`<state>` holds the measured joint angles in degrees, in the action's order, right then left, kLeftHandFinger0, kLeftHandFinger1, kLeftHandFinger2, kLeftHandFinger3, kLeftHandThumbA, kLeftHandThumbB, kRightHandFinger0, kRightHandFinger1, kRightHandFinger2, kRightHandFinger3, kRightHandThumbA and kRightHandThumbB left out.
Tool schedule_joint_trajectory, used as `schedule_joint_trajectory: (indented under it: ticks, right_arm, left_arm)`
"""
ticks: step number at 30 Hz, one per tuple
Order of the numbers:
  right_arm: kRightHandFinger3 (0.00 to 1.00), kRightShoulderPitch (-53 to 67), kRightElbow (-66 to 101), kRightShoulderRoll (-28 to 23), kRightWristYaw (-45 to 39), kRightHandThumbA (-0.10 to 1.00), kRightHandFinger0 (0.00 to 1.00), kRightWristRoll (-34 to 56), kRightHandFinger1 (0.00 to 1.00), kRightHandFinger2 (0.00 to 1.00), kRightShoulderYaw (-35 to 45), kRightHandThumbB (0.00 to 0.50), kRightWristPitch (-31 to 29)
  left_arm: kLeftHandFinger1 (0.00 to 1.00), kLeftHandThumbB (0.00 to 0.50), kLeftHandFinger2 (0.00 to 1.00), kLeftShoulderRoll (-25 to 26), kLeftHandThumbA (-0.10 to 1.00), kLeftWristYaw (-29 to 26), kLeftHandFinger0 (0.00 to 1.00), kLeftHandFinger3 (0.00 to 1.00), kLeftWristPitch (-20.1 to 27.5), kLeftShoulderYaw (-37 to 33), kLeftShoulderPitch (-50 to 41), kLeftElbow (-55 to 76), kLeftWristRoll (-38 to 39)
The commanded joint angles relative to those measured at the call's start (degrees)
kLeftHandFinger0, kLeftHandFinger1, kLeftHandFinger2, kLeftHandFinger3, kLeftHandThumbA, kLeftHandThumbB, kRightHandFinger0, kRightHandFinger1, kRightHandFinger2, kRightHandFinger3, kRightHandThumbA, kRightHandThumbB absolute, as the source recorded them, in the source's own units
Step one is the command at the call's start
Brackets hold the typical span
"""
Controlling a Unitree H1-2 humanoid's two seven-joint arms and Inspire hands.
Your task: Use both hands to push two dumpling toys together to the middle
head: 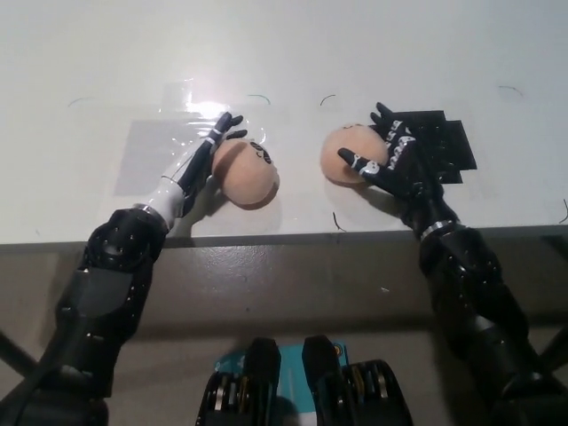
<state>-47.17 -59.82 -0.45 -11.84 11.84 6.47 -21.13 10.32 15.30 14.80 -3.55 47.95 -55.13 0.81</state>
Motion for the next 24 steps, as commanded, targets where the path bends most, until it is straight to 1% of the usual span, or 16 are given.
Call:
schedule_joint_trajectory:
  ticks: [1,2,3,5,9,10,13,15,16,18,20,21,22,24]
  right_arm:
    - [1.0,-1.24,2.48,1.62,0.03,1.0,1.0,0.61,1.0,1.0,0.06,0.239,1.41]
    - [1.0,-1.52,2.24,2.17,0.36,1.0,1.0,0.64,1.0,1.0,0.14,0.257,1.59]
    - [1.0,-1.53,2.04,2.4,0.33,1.0,1.0,0.67,1.0,1.0,0.2,0.259,1.48]
    - [1.0,-1.79,0.75,2.95,-0.47,1.0,1.0,0.7,1.0,1.0,0.1,0.247,0.22]
    - [1.0,-1.84,-0.33,3.38,-1.18,1.0,1.0,-0.05,1.0,1.0,-0.59,0.246,-0.5]
    - [1.0,-1.76,-0.42,3.5,-0.89,1.0,1.0,-0.59,1.0,1.0,-0.98,0.233,-0.36]
    - [1.0,-1.59,-0.25,3.86,-0.09,1.0,1.0,-1.41,1.0,1.0,-1.72,0.229,0.01]
    - [1.0,-1.78,-0.7,3.98,0.06,1.0,1.0,-1.71,1.0,1.0,-2.06,0.223,-0.23]
    - [1.0,-1.8,-0.79,4.02,0.04,1.0,1.0,-1.83,1.0,1.0,-2.25,0.22,-0.38]
    - [1.0,-1.97,-1.02,4.05,0.39,1.0,1.0,-2.54,1.0,1.0,-2.68,0.218,-0.93]
    - [1.0,-2.27,-1.55,4.04,0.31,1.0,1.0,-2.57,1.0,1.0,-2.73,0.231,-1.26]
    - [1.0,-2.32,-1.63,4.0,0.11,1.0,1.0,-2.43,1.0,1.0,-2.65,0.235,-1.54]
    - [1.0,-2.37,-1.79,3.9,-0.38,1.0,1.0,-2.08,1.0,1.0,-2.46,0.235,-1.78]
    - [1.0,-2.55,-2.19,3.56,-0.89,1.0,1.0,-1.52,1.0,1.0,-2.09,0.203,-1.57]
  left_arm:
    - [1.0,0.413,1.0,-1.32,1.0,-1.66,1.0,1.0,0.26,-0.75,3.47,-1.67,-1.61]
    - [1.0,0.423,1.0,-1.75,1.0,-1.39,1.0,1.0,-0.2,-0.72,3.85,-1.57,-1.34]
    - [1.0,0.426,1.0,-1.87,1.0,-1.36,1.0,1.0,-0.15,-0.74,3.93,-1.83,-1.34]
    - [1.0,0.466,1.0,-2.34,1.0,-1.32,1.0,1.0,-0.61,-0.89,3.77,-1.75,-1.45]
    - [1.0,0.484,1.0,-3.16,1.0,-2.04,1.0,1.0,0.38,-1.82,4.09,-2.89,-2.78]
    - [1.0,0.49,1.0,-3.59,1.0,-1.95,1.0,1.0,0.97,-1.93,4.23,-3.41,-2.82]
    - [1.0,0.492,1.0,-4.47,1.0,-2.19,1.0,1.0,1.76,-2.65,4.42,-3.88,-3.49]
    - [1.0,0.472,1.0,-5.18,1.0,-2.37,1.0,1.0,2.16,-3.12,4.9,-4.56,-3.85]
    - [1.0,0.471,1.0,-5.66,1.0,-2.55,1.0,1.0,2.47,-3.4,5.15,-5.09,-4.02]
    - [1.0,0.406,1.0,-6.43,1.0,-2.36,1.0,1.0,3.26,-4.33,5.44,-5.6,-4.56]
    - [1.0,0.393,1.0,-6.59,1.0,-2.31,1.0,1.0,3.87,-5.1,5.38,-5.42,-4.98]
    - [1.0,0.409,1.0,-6.72,1.0,-2.77,1.0,1.0,3.91,-5.95,5.33,-5.13,-5.86]
    - [1.0,0.401,1.0,-6.89,1.0,-3.14,1.0,1.0,3.58,-6.43,5.28,-4.88,-6.36]
    - [1.0,0.376,1.0,-7.05,1.0,-3.27,1.0,1.0,3.23,-6.56,5.35,-5.18,-6.28]
